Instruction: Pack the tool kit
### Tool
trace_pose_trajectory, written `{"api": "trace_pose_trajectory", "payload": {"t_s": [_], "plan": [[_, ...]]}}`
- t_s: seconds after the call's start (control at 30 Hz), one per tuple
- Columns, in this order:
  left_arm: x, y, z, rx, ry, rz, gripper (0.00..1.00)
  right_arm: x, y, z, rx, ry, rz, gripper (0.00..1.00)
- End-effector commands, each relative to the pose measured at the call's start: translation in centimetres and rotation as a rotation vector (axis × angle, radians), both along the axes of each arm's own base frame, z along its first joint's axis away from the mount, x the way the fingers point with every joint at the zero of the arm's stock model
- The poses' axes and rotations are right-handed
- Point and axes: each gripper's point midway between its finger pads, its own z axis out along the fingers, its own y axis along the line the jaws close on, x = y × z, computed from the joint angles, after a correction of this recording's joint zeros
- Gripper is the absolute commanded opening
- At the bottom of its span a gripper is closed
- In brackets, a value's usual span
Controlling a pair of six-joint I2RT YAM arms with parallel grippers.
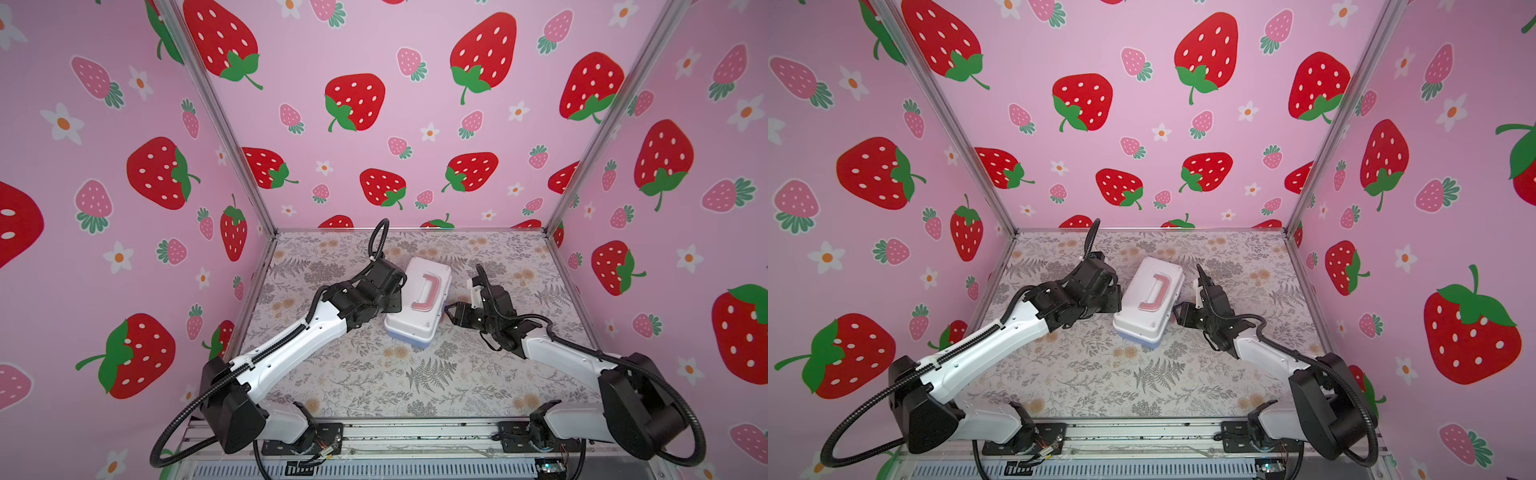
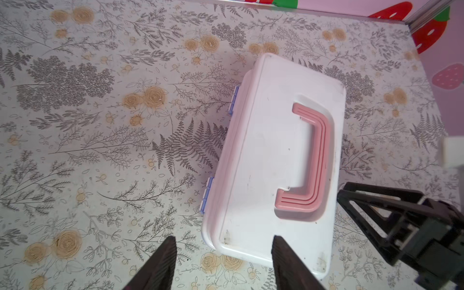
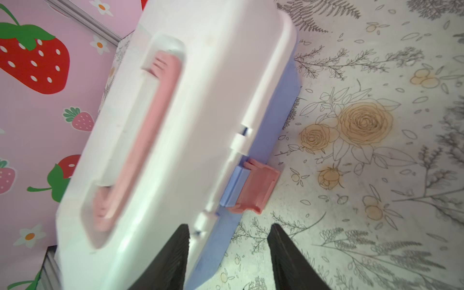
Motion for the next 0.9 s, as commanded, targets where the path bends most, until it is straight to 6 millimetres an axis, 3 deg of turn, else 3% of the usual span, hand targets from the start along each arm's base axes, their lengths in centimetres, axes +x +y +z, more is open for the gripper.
{"api": "trace_pose_trajectory", "payload": {"t_s": [0.0,0.03,0.23,0.43,0.6,0.87], "plan": [[1.6,-1.9,0.4,-0.019,-0.008,-0.048,0.63,-0.9,-1.5,-0.4,0.021,0.017,-0.066,0.67],[1.9,-2.2,0.0,-0.007,0.003,-0.058,0.64,-1.3,-1.9,-0.5,0.036,0.022,-0.08,1.0],[2.8,-3.8,-2.9,0.035,0.074,-0.11,0.67,-3.3,-3.1,-0.2,0.216,0.054,-0.17,0.99],[3.3,-4.8,-4.0,0.058,0.102,-0.167,0.67,-3.8,-4.2,-0.6,0.372,0.155,-0.323,0.99],[3.4,-4.8,-4.7,0.087,0.107,-0.185,0.67,-3.9,-3.4,-1.0,0.5,0.234,-0.358,0.99],[3.2,-3.8,-3.0,0.078,0.07,-0.138,0.68,-3.3,-1.8,-1.3,0.724,0.304,-0.473,0.99]]}}
